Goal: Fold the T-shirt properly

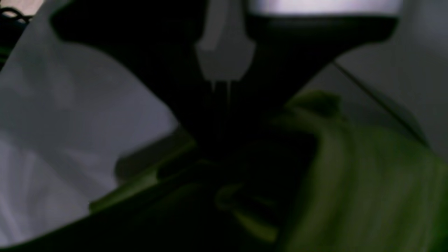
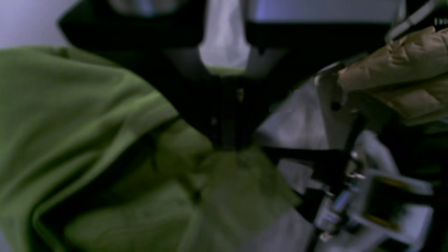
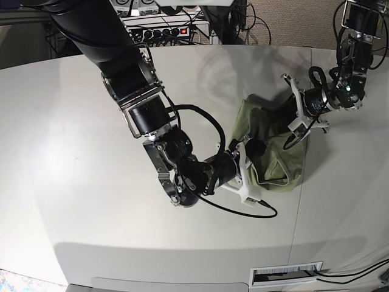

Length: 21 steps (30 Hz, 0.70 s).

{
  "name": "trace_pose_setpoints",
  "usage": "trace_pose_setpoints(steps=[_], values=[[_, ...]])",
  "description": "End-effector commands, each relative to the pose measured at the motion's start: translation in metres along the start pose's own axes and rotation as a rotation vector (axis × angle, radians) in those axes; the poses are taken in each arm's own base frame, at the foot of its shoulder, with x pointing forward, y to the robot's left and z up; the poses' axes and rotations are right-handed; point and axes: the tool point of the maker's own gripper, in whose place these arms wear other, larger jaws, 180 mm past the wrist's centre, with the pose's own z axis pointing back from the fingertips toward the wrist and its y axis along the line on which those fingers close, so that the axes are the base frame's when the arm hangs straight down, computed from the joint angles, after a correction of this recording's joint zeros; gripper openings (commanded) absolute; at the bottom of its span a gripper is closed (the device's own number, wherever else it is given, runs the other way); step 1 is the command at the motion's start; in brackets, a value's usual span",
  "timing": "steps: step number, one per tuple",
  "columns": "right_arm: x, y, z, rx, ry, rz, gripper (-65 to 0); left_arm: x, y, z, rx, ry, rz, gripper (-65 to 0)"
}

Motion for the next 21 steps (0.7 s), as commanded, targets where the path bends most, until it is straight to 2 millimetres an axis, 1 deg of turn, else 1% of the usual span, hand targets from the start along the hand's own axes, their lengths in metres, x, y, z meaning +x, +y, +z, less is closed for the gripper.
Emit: trace_pose_setpoints(steps=[1, 4, 7, 10, 11, 13, 17, 21], values=[[0.033, 0.005, 0.014, -0.006, -0.083, 0.056, -65.0, -0.03, 0.009, 0.005, 0.038, 0.154, -0.056, -65.0], [0.048, -0.003, 0.026, -0.068, -0.147, 0.082, -65.0, -0.042, 0.015, 0.012, 0.054, 0.225, -0.069, -65.0], [0.059, -0.021, 0.038, -0.15, -0.216, 0.083, -65.0, -0.05, 0.032, 0.025, 0.119, 0.293, -0.068, -65.0], [0.065, -0.044, 0.051, -0.269, -0.263, 0.101, -65.0, -0.046, 0.054, 0.041, 0.212, 0.312, -0.072, -65.0], [0.066, -0.05, 0.054, -0.3, -0.269, 0.109, -65.0, -0.043, 0.061, 0.046, 0.238, 0.312, -0.08, -65.0], [0.064, -0.055, 0.055, -0.331, -0.255, 0.122, -65.0, -0.034, 0.07, 0.056, 0.279, 0.304, -0.106, -65.0], [0.063, -0.055, 0.052, -0.34, -0.239, 0.137, -65.0, -0.006, 0.085, 0.075, 0.378, 0.272, -0.175, -65.0], [0.063, -0.053, 0.049, -0.339, -0.233, 0.149, -65.0, 0.019, 0.093, 0.087, 0.479, 0.247, -0.264, -65.0]])
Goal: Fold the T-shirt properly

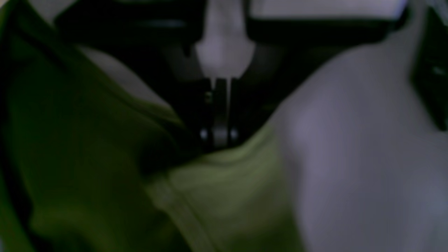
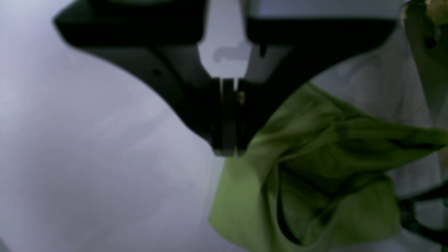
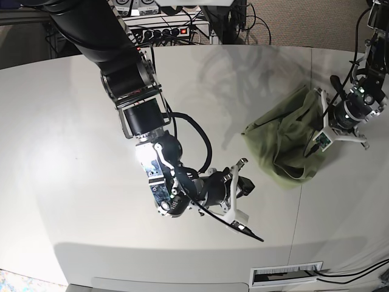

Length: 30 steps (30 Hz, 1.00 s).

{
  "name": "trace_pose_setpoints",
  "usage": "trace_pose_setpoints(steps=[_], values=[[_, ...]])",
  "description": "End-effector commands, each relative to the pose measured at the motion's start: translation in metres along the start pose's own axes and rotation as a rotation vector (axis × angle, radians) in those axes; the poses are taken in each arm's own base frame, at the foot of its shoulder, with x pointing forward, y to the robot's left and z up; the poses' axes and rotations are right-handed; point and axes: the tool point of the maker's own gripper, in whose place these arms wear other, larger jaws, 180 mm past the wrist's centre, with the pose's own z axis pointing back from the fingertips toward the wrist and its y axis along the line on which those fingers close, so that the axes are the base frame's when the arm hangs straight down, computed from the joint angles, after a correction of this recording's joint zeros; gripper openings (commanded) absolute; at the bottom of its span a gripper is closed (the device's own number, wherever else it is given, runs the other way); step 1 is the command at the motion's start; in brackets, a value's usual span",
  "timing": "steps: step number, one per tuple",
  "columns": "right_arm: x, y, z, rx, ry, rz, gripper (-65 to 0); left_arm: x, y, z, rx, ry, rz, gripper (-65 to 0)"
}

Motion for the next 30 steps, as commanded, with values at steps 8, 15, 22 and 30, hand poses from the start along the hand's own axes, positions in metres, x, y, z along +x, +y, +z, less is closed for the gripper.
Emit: trace_pose_setpoints(steps=[8, 15, 22, 30], values=[[0.029, -0.005, 0.008, -0.033, -0.06, 0.056, -65.0, 0.041, 0.043, 0.034, 0.248, -0.086, -0.045, -65.0], [0.029, -0.006, 0.008, -0.035, -0.059, 0.057, -65.0, 0.072, 0.015, 0.046, 0.118, -0.207, 0.025, -65.0], [0.03, -0.005, 0.008, -0.033, -0.067, 0.056, -65.0, 0.089, -0.026, 0.05, -0.114, -0.286, 0.099, -65.0], [0.029, -0.002, 0.008, -0.015, -0.064, 0.044, -65.0, 0.089, -0.051, 0.032, -0.254, -0.329, 0.211, -65.0]])
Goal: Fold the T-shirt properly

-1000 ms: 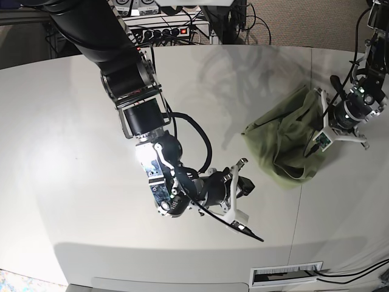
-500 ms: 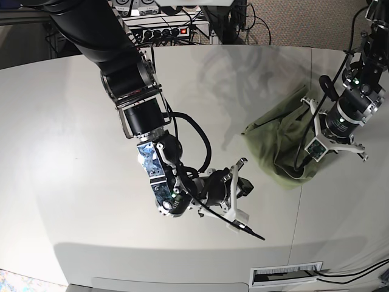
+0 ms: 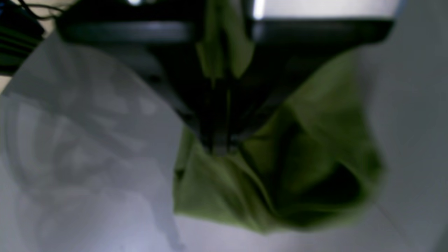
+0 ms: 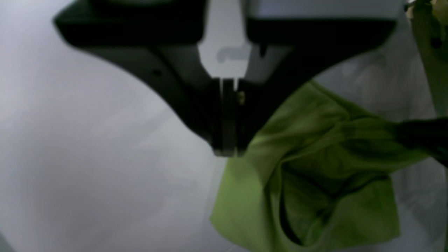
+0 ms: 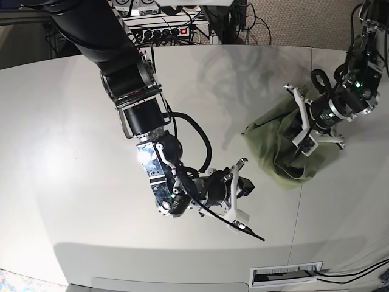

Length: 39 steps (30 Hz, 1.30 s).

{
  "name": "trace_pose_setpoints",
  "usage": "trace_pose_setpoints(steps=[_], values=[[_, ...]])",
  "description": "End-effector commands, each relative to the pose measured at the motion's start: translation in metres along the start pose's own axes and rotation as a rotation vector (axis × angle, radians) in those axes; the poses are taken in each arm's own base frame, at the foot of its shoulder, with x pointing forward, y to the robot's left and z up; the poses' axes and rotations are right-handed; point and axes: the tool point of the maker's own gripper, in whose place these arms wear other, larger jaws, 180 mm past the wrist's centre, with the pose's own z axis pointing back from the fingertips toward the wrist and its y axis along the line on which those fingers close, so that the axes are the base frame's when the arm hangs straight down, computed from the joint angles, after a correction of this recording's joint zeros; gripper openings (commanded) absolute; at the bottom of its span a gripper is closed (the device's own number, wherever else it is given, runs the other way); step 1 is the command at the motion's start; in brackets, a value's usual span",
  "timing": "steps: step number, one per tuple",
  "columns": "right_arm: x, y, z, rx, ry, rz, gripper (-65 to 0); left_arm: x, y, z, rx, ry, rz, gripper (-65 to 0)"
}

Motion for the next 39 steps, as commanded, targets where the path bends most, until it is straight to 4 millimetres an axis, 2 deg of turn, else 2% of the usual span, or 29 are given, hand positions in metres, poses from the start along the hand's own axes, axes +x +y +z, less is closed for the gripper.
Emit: trace_pose_setpoints(steps=[1, 7, 11, 18, 27, 30, 36, 39], values=[[0.028, 0.0, 0.008, -0.001, -0.06, 0.031, -65.0, 0.007, 0.011, 0.001, 0.023, -0.033, 0.004, -65.0], [0.028, 0.002, 0.008, 0.012, -0.06, 0.023, -65.0, -0.017, 0.034, -0.011, 0.036, -0.014, 0.061, -65.0], [0.028, 0.002, 0.008, 0.013, -0.059, 0.022, -65.0, -0.015, 0.049, -0.014, 0.066, -0.013, 0.06, -65.0], [0.024, 0.003, 0.007, 0.016, -0.049, 0.018, -65.0, -0.009, 0.073, -0.013, 0.165, -0.043, -0.051, -65.0], [0.024, 0.003, 0.007, 0.016, -0.046, 0.018, -65.0, -0.043, 0.103, -0.017, 0.27, 0.018, -0.074, -65.0], [0.023, 0.003, 0.006, 0.017, -0.047, 0.017, -65.0, -0.041, 0.113, -0.014, 0.32, 0.022, -0.116, -65.0], [0.014, 0.008, 0.002, 0.028, -0.044, -0.002, -65.0, -0.026, 0.132, -0.01, 0.386, 0.017, -0.17, -65.0], [0.013, 0.008, 0.001, 0.03, -0.045, -0.004, -65.0, -0.033, 0.136, -0.006, 0.398, 0.07, -0.173, -65.0]])
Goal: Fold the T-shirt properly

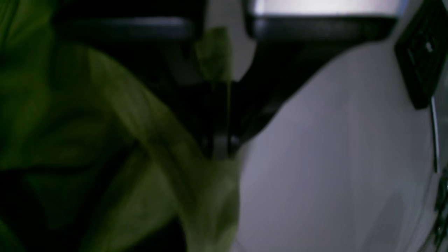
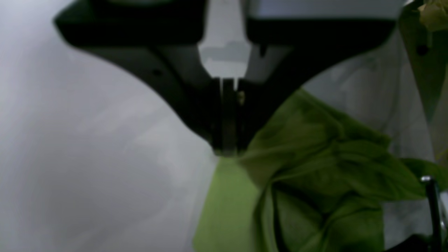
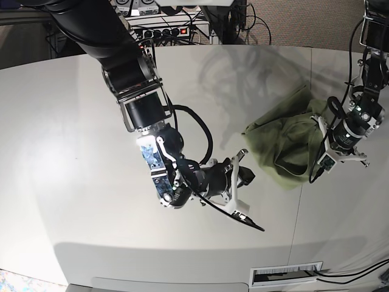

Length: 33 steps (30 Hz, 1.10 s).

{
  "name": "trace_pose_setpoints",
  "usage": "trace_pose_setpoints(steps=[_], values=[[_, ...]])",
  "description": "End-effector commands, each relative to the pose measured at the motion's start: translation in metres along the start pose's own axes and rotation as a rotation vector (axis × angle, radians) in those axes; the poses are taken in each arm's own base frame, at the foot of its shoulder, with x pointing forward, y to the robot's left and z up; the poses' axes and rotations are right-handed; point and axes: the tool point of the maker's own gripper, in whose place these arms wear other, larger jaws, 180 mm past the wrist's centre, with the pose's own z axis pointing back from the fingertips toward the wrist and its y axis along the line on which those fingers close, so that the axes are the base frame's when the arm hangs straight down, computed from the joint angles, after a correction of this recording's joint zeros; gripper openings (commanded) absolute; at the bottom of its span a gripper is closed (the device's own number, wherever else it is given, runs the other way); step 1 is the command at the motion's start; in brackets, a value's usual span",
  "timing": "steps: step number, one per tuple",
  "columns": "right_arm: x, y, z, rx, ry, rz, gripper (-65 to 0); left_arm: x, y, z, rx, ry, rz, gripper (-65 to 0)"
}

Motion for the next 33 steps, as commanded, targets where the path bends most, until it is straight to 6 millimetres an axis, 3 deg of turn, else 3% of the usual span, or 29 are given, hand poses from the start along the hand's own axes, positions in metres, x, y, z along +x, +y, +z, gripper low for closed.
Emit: trace_pose_setpoints(steps=[1, 6, 16, 21, 26, 29, 33], values=[[0.032, -0.002, 0.009, -0.008, -0.072, 0.037, -65.0, 0.006, 0.016, 0.006, 0.034, -0.003, -0.027, -64.9], [0.031, -0.003, 0.009, -0.018, -0.069, 0.043, -65.0, 0.001, -0.006, 0.015, -0.105, 0.037, -0.024, -56.7], [0.032, -0.003, 0.009, -0.017, -0.072, 0.043, -65.0, 0.014, 0.024, 0.037, -0.034, 0.054, -0.116, -54.5], [0.032, -0.003, 0.009, -0.017, -0.072, 0.043, -65.0, 0.001, 0.002, 0.039, -0.136, 0.091, -0.115, -54.1], [0.032, -0.003, 0.009, -0.018, -0.073, 0.043, -65.0, -0.025, -0.024, 0.045, -0.233, 0.163, -0.151, -46.3], [0.032, -0.003, 0.009, -0.018, -0.073, 0.043, -65.0, -0.038, -0.039, 0.051, -0.291, 0.208, -0.175, -45.1], [0.032, -0.003, 0.009, -0.018, -0.073, 0.043, -65.0, -0.038, -0.043, 0.056, -0.303, 0.204, -0.188, -45.1]])
